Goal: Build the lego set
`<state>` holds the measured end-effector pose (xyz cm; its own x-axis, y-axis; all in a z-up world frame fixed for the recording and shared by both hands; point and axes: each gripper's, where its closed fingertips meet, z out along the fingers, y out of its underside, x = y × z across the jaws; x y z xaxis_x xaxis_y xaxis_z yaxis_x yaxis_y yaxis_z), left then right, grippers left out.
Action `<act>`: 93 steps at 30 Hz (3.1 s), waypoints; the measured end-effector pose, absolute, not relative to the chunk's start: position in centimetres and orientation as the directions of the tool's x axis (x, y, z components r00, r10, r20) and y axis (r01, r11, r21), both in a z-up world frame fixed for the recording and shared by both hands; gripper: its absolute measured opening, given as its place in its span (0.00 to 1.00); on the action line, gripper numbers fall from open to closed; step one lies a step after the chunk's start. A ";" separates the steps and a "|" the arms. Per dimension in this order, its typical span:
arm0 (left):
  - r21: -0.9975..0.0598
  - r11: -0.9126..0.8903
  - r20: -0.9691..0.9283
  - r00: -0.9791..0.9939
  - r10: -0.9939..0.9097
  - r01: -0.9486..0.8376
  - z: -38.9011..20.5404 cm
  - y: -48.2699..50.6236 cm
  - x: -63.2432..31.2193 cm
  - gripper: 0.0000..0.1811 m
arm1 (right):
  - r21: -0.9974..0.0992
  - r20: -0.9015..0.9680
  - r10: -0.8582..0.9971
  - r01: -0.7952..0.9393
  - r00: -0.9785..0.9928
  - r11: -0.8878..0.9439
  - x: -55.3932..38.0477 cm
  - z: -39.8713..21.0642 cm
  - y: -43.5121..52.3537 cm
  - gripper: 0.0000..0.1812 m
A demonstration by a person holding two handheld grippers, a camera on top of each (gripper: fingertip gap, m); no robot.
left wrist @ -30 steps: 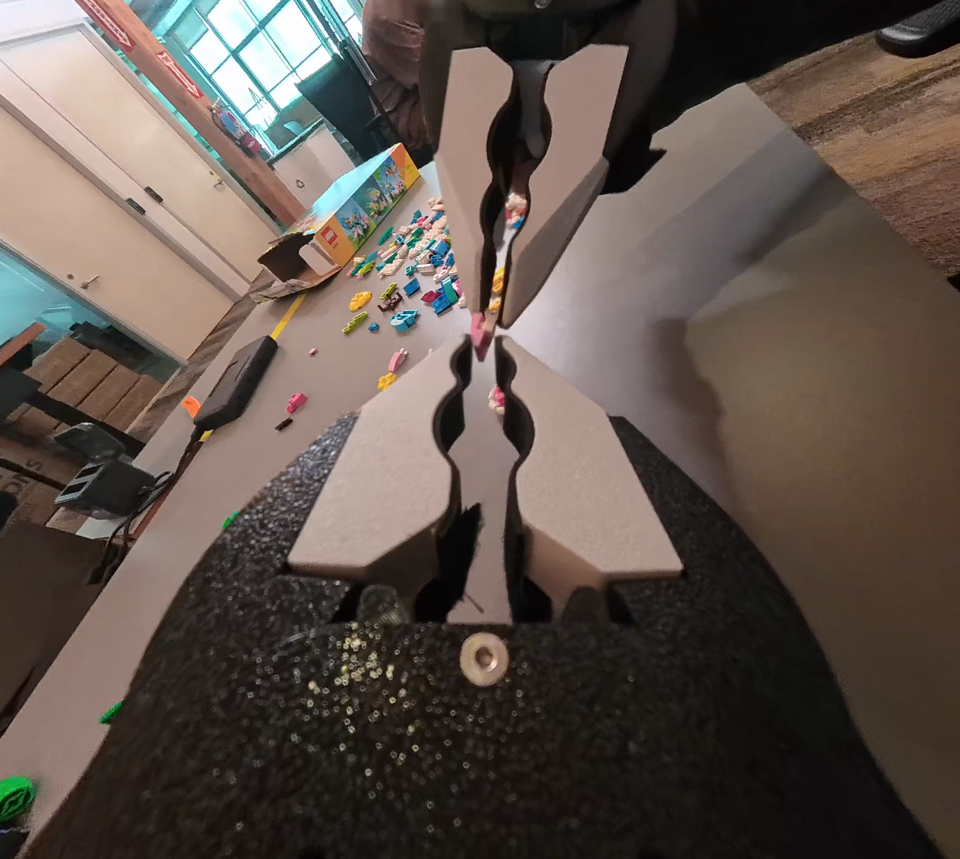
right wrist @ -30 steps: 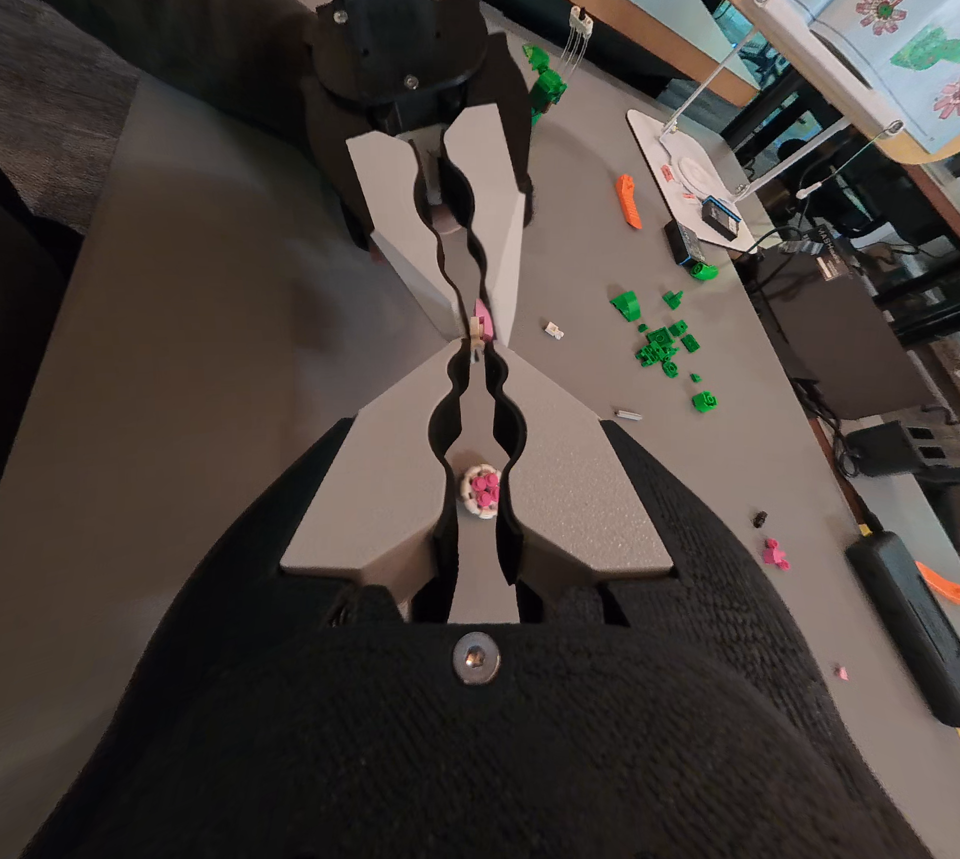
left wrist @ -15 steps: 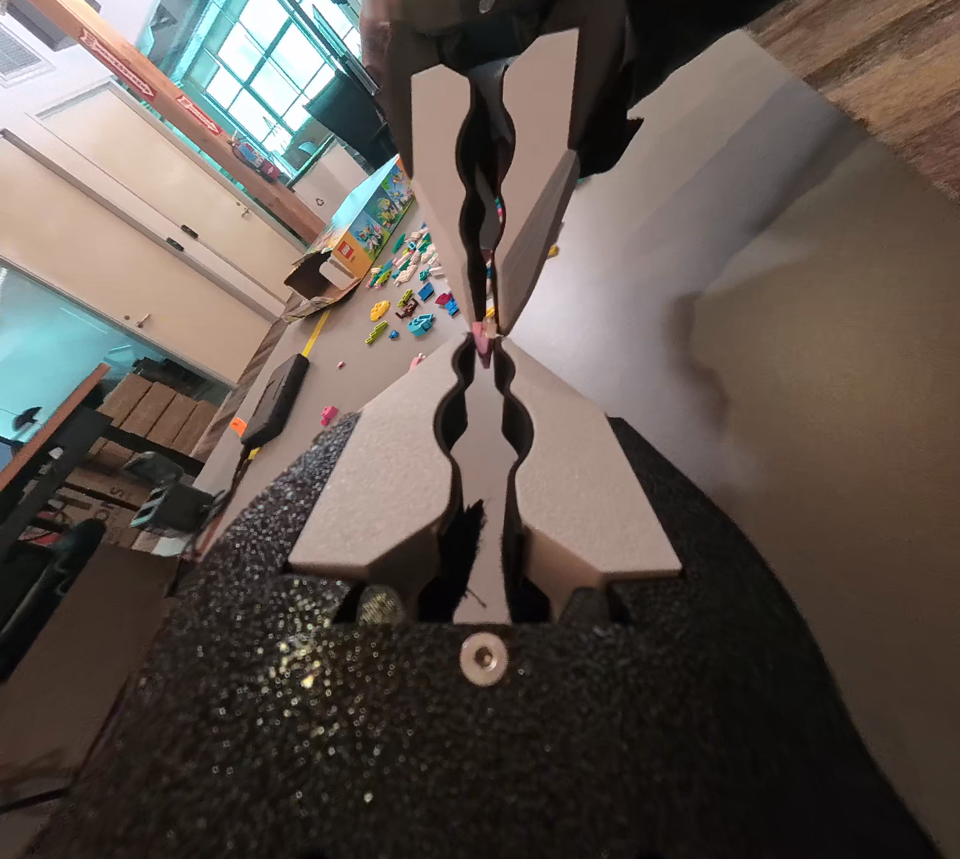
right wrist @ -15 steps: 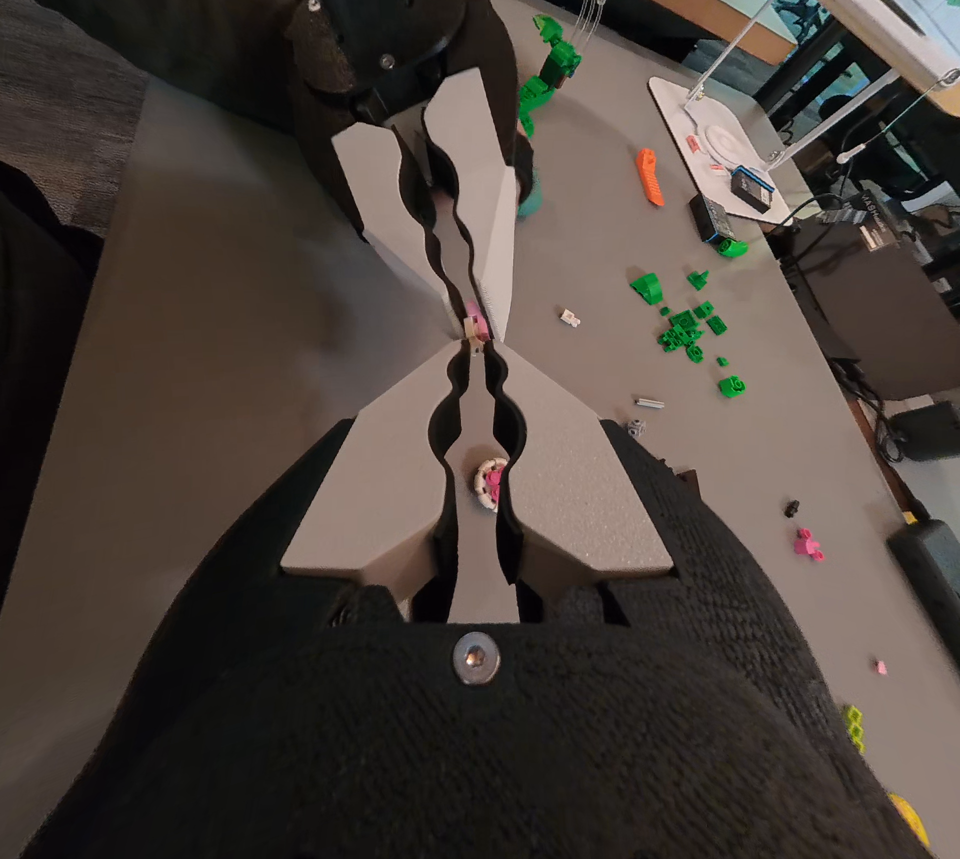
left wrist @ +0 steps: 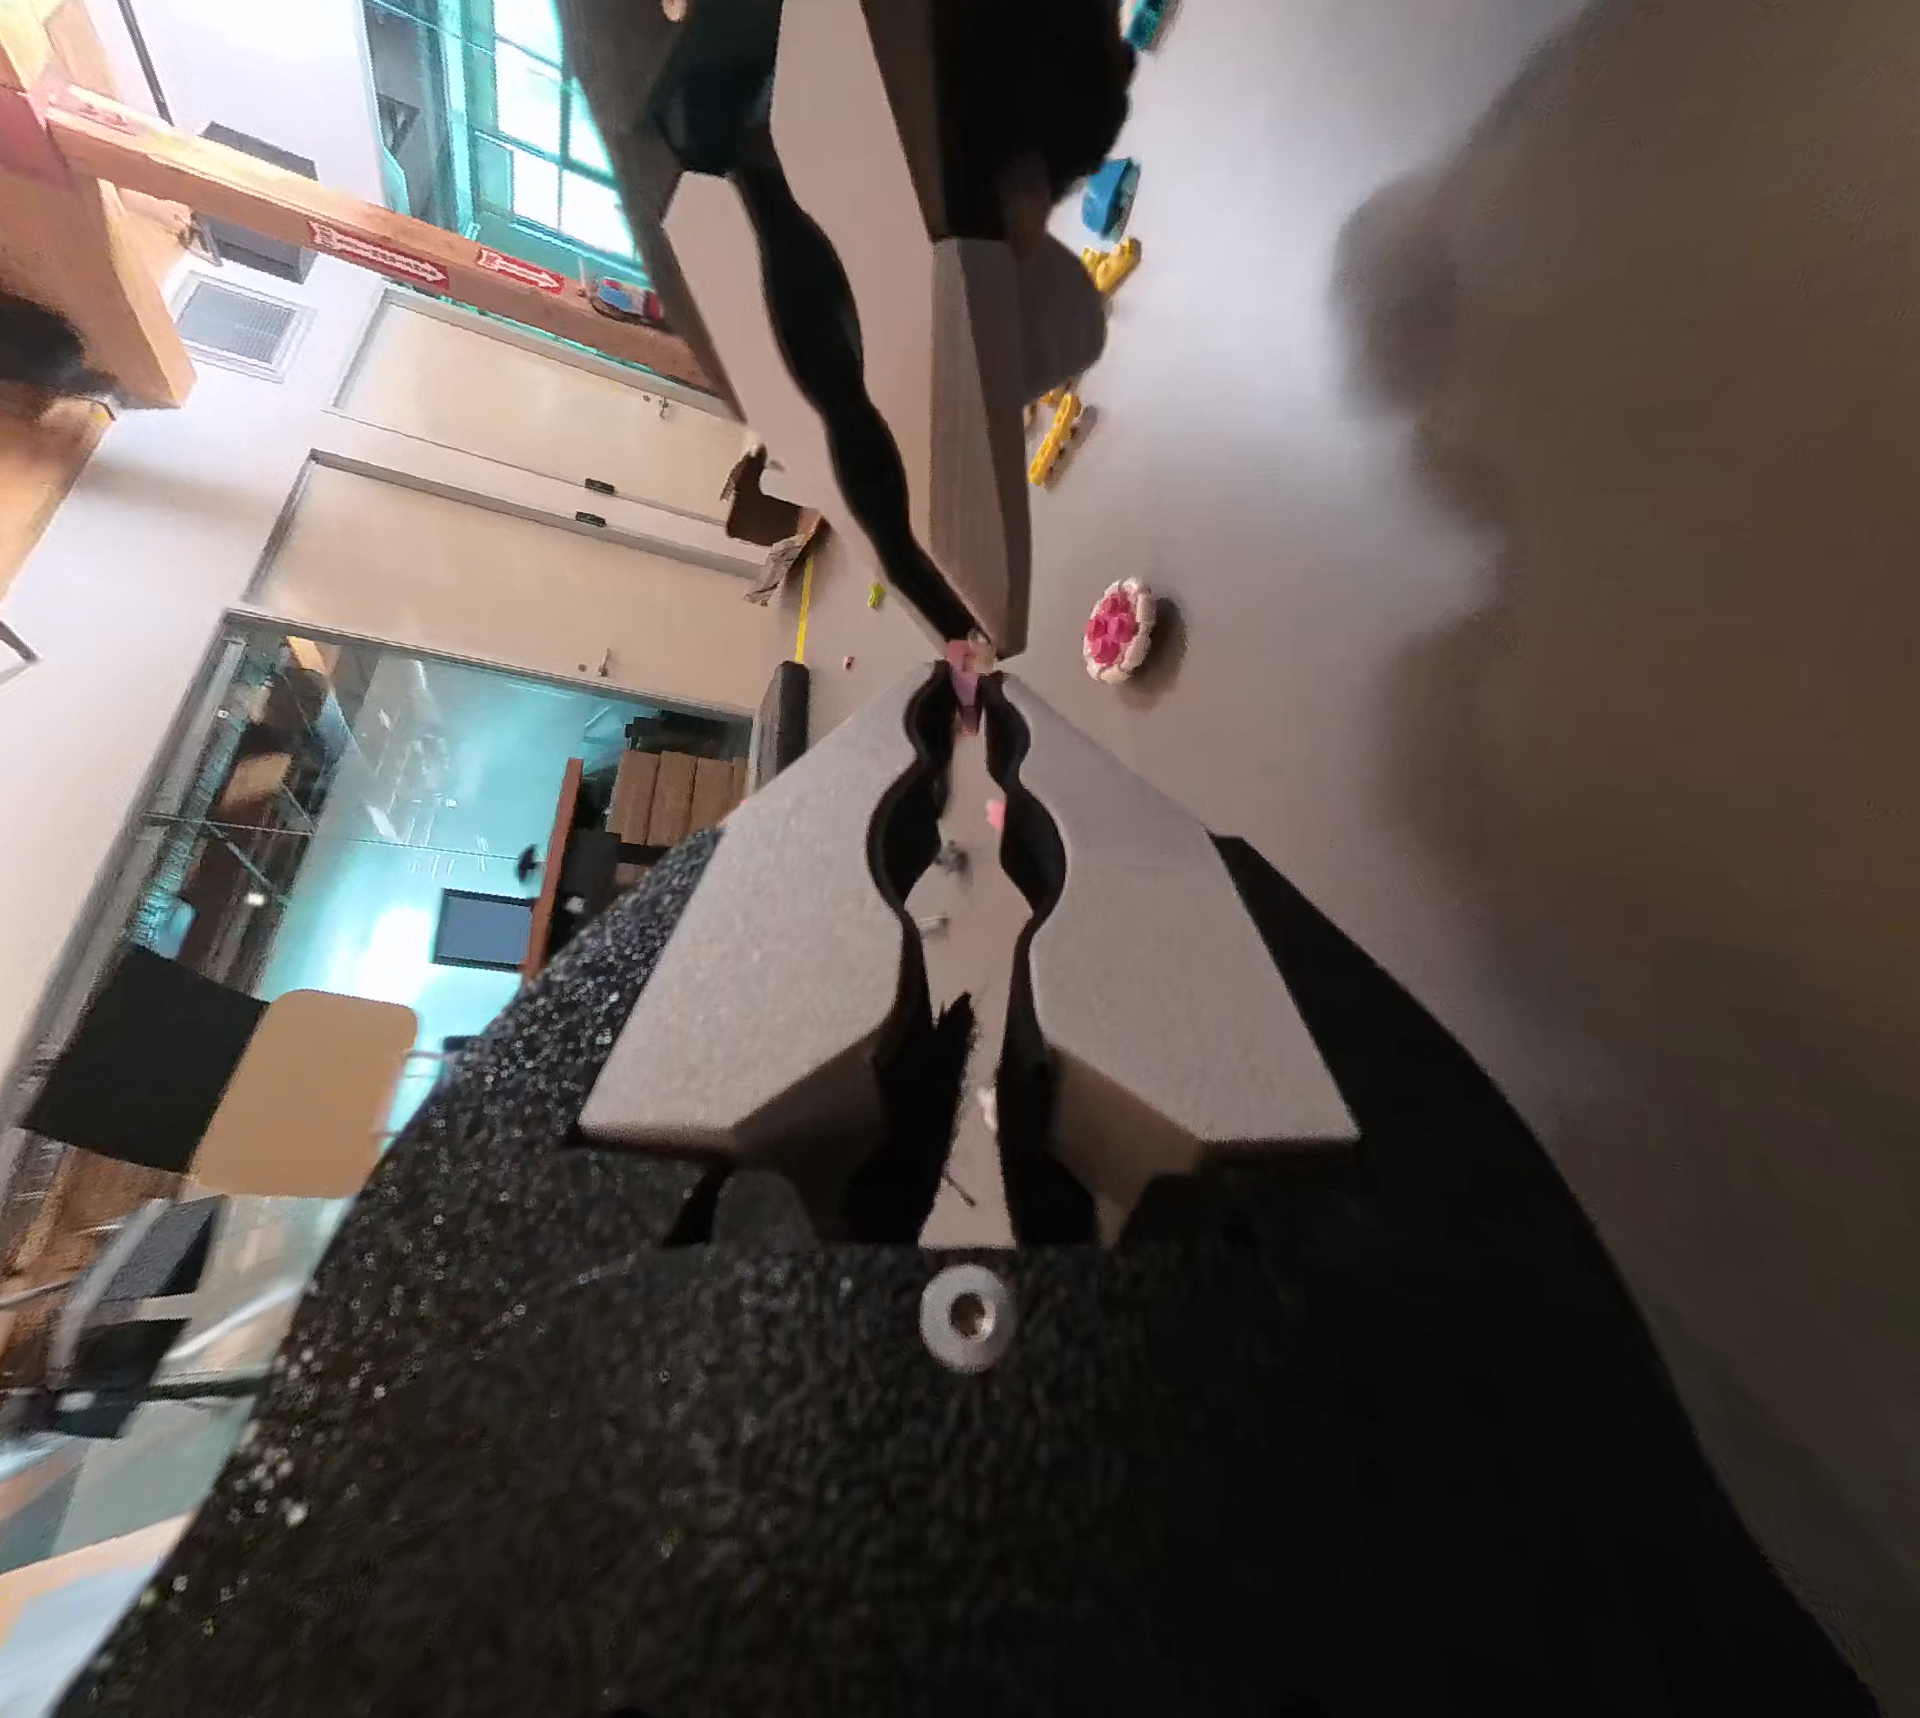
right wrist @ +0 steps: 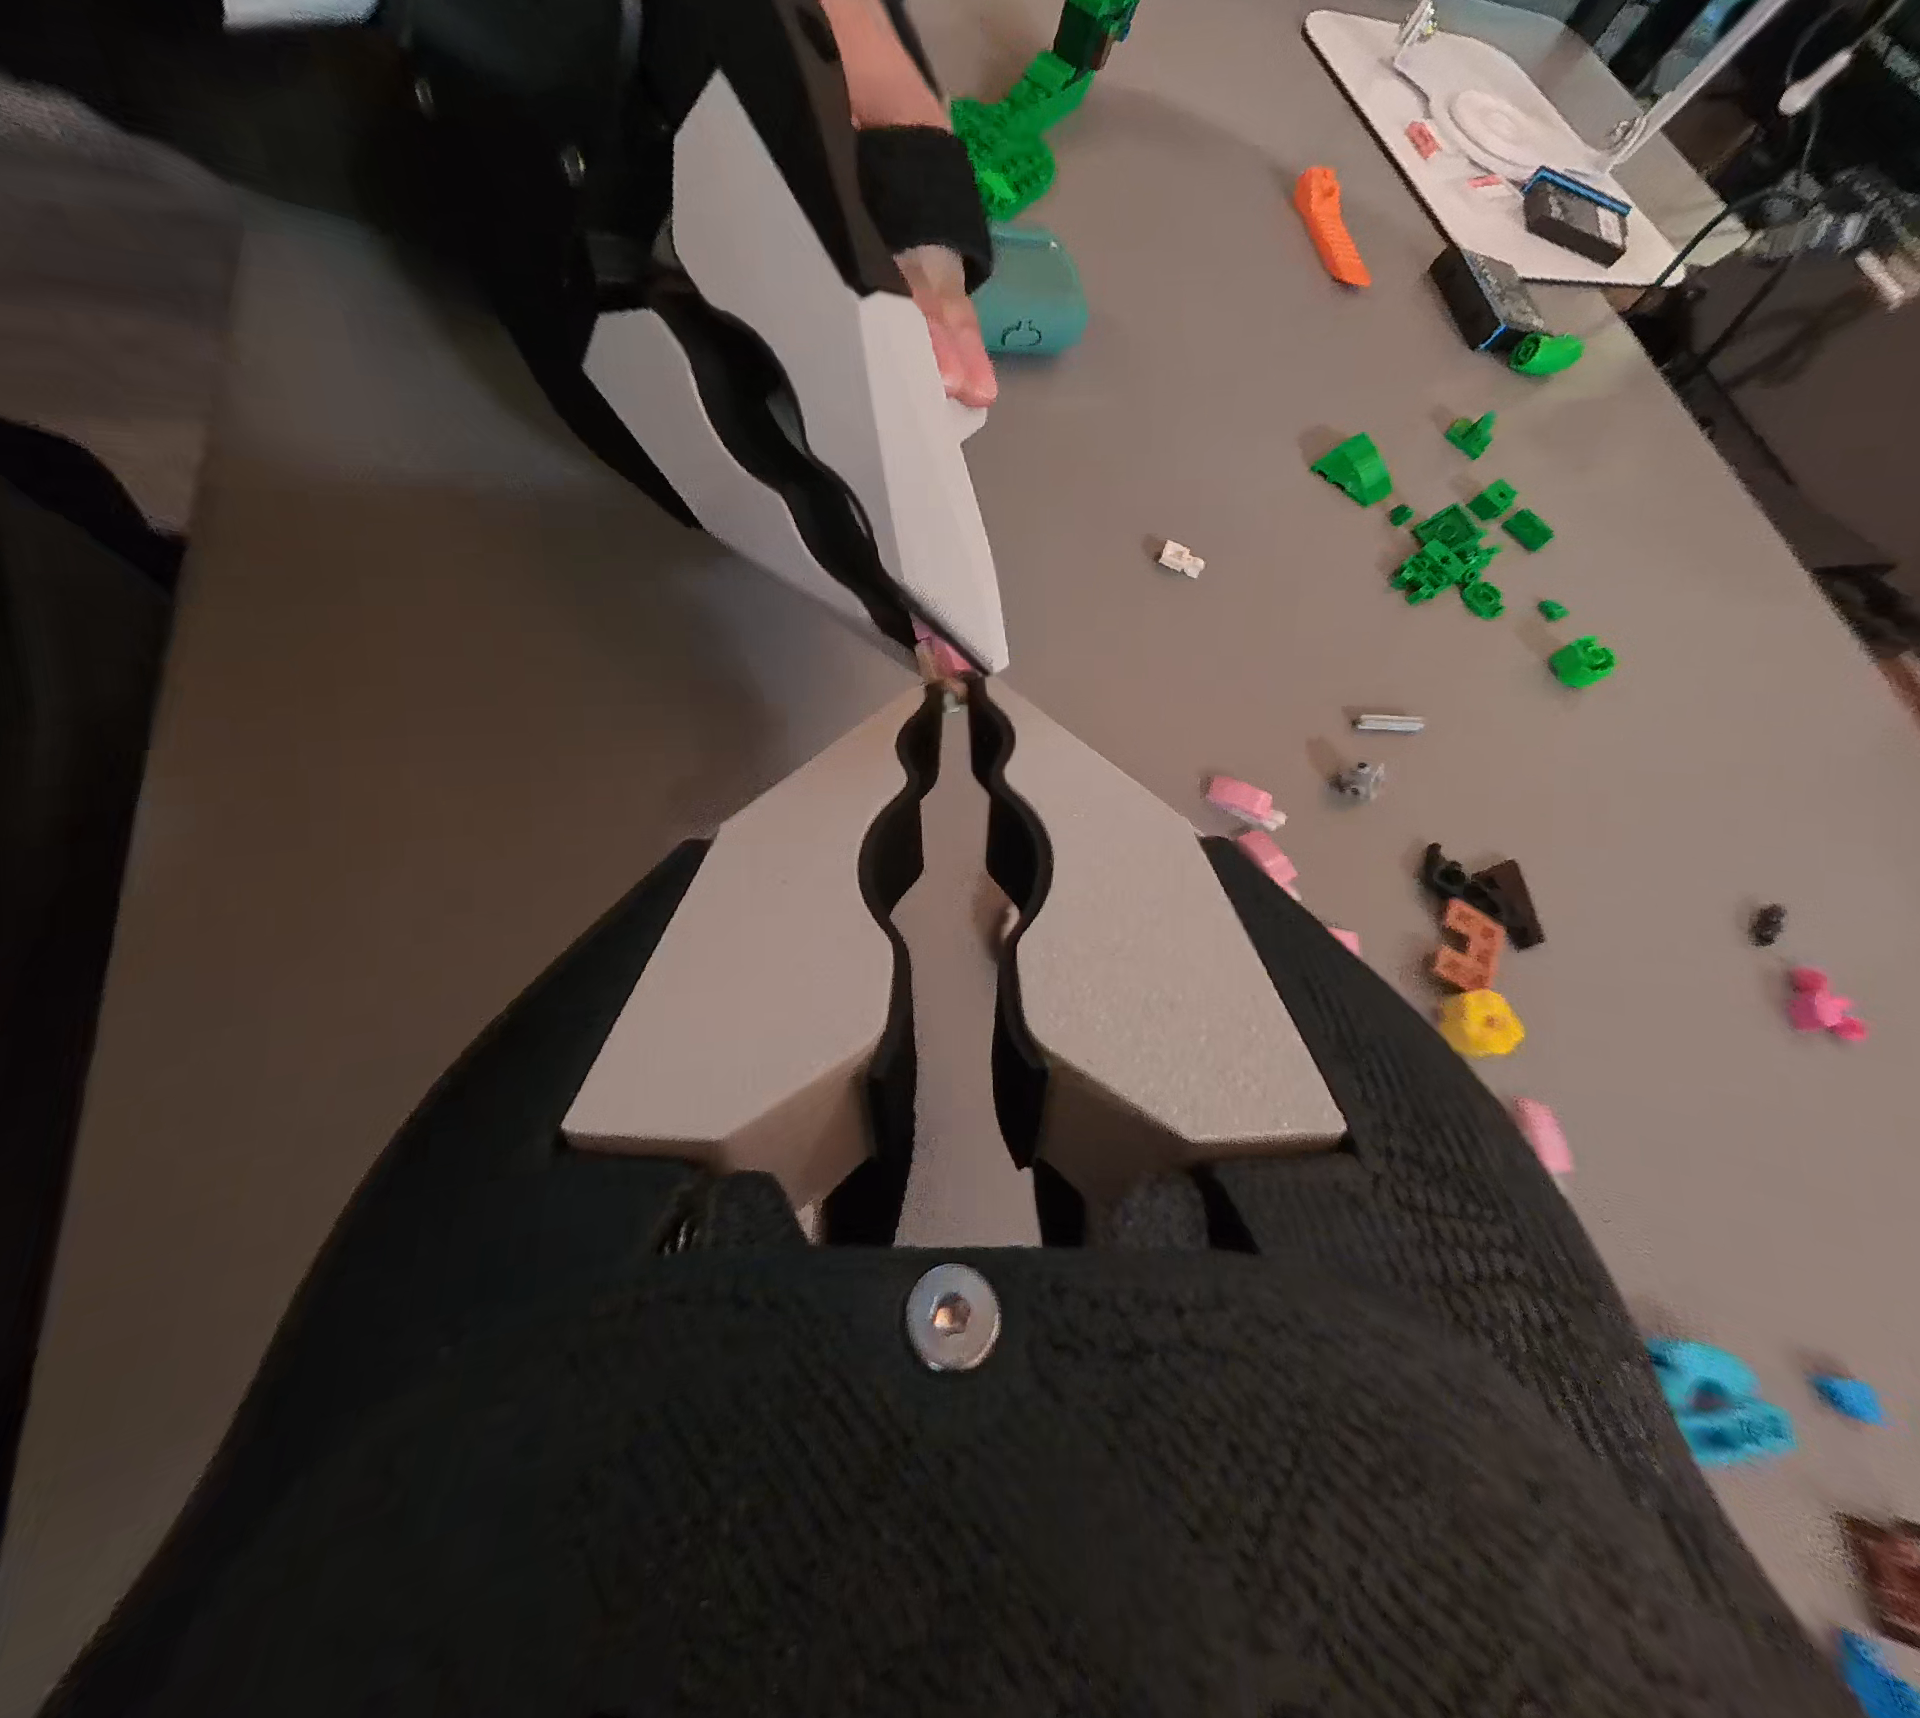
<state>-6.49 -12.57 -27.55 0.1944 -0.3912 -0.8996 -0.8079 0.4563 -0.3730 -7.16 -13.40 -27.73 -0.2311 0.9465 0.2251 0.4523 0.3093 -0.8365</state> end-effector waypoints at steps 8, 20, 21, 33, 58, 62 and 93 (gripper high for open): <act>-0.733 0.420 -0.668 0.451 -0.592 -0.535 -25.0 -13.2 -6.5 0.02 | -0.864 -0.426 0.877 0.388 -0.223 -0.321 -6.8 -25.4 -13.3 0.03; -0.770 0.397 -0.623 0.453 -0.638 -0.500 -25.3 -13.3 -6.3 0.02 | -0.760 -0.645 0.697 0.356 -0.313 -0.543 -7.1 -24.8 -14.2 0.01; -0.773 0.392 -0.618 0.456 -0.640 -0.498 -25.3 -13.3 -6.3 0.02 | -0.757 -0.650 0.693 0.352 -0.312 -0.551 -7.1 -24.8 -14.1 0.01; -0.827 0.333 -0.546 0.505 -0.668 -0.452 -25.8 -12.6 -7.4 0.10 | -0.679 -0.734 0.601 0.351 -0.316 -0.645 -7.8 -25.6 -13.8 0.01; -0.754 0.406 -0.632 0.404 -0.661 -0.516 -25.9 -13.6 -6.7 0.02 | -0.625 -0.780 0.549 0.358 -0.300 -0.693 -7.9 -25.9 -14.2 0.01; -0.661 0.443 -0.720 0.348 -0.600 -0.606 -26.3 -13.5 -6.7 0.02 | -0.592 -0.806 0.521 0.358 -0.282 -0.722 -8.0 -26.2 -14.0 0.01; -0.708 0.398 -0.702 0.517 -0.490 -0.584 -24.5 -12.0 -7.6 0.02 | -0.544 -0.817 0.472 0.172 -0.330 -0.821 -8.3 -24.2 -12.3 0.01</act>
